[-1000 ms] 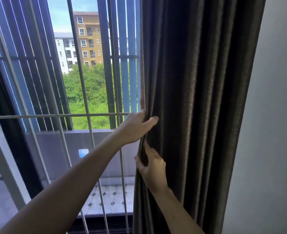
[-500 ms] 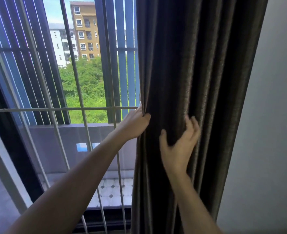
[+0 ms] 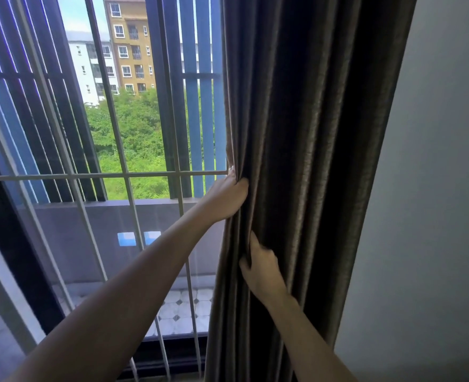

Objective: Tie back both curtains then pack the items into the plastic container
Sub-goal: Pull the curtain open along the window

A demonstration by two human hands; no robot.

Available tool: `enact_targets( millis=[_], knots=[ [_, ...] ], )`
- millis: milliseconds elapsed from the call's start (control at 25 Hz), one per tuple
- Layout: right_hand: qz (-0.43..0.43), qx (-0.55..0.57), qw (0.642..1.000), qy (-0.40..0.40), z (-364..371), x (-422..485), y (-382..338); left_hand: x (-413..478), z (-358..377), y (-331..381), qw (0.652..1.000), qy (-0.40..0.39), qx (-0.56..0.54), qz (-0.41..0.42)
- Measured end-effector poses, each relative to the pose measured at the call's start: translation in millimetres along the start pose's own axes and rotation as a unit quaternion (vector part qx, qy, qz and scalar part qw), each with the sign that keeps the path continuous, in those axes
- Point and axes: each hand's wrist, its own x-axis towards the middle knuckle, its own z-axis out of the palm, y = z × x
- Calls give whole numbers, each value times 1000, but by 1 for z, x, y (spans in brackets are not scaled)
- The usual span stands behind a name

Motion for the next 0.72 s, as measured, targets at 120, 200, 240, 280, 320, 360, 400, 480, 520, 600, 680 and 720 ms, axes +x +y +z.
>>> enact_targets(
  millis=[120,200,240,280,320,360,400,480,520,600,680,720],
  knots=[
    [-2,-25,1000,1,2,3,-3,-7,5,7,998,-25,-59,-21],
    [0,-22,1000,9,5,2,-4,-10,8,10,995,-37,-87,-33],
    [1,-18,1000,13,6,2,-6,-10,9,10,995,-38,-89,-20],
    [-2,-20,1000,14,6,2,-8,-10,10,9,996,-39,-80,0],
    [1,-31,1000,-1,6,1,-12,-9,11,9,997,-44,-55,20],
    [-1,-38,999,-24,6,1,-14,-5,13,6,998,-43,-19,43],
    [2,-39,998,-54,3,1,-17,-4,15,6,998,-26,19,54],
    [-20,-58,995,-82,-9,-3,-22,-2,16,4,997,30,57,50],
    [-68,-76,995,-23,-16,-2,-23,-2,14,2,995,55,66,47],
    [-154,-57,964,208,-37,5,-24,-3,8,-2,992,80,85,41],
    [-154,0,905,397,-66,19,-31,-3,4,-6,991,72,107,47],
    [-127,32,892,432,-82,28,-37,-4,3,-6,991,67,108,50]
  ],
)
